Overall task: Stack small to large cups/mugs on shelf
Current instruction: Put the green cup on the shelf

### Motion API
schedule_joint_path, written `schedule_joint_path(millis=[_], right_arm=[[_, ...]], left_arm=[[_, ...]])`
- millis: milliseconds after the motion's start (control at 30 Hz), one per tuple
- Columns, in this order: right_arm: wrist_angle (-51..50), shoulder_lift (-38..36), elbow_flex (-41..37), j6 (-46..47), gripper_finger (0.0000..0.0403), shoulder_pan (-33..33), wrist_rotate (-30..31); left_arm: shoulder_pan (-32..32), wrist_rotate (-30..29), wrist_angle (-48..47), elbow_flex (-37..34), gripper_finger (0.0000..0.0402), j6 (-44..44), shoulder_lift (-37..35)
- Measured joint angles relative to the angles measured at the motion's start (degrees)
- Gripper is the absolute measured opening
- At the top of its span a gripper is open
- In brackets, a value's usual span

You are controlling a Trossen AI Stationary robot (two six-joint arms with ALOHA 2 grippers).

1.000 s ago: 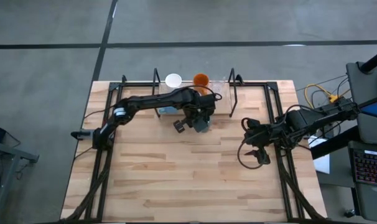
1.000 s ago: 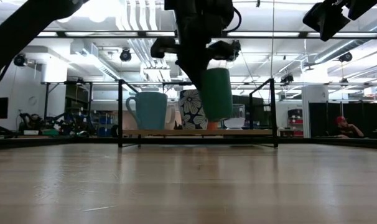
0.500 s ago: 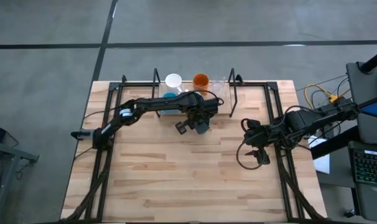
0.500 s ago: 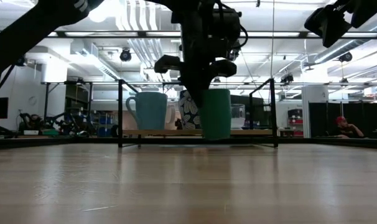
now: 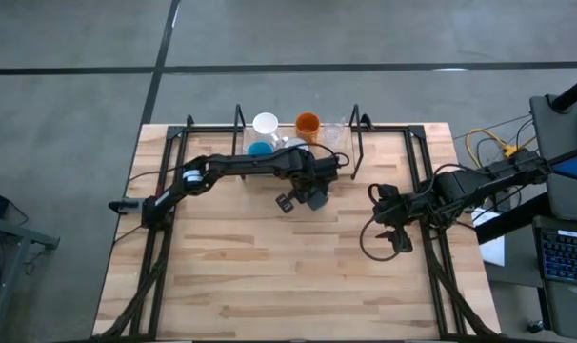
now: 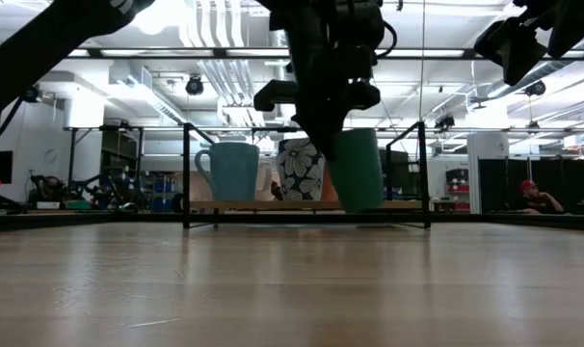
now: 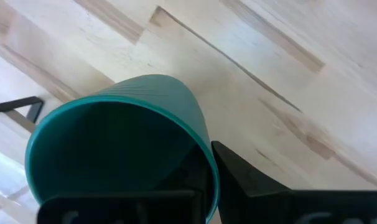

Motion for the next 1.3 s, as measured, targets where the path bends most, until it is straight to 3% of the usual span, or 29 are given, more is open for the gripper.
schedule_joint_path(millis=[433, 867, 1133, 1300], right_arm=[[0.68, 0.00, 0.00, 0.00, 0.0249, 0.00, 0.02], [0.86, 0.00, 0.00, -0.36, 0.0249, 0.00, 0.12], [0.88, 0.00, 0.00, -3.64, 0.0249, -0.97, 8.11], [1.77, 0.00, 0.00, -6.76, 0.0249, -5.52, 10.29]], left_arm=[[-0.09, -0.15, -0.32, 0.00, 0.0037, -8.51, -0.05], [-0.13, -0.80, -0.64, 0.00, 0.0079, -11.57, -0.14], [-0.42, -16.48, -8.01, 0.00, 0.0079, -15.83, -2.69], [0.09, -17.62, -11.64, -0.02, 0.0080, -20.90, -9.18]])
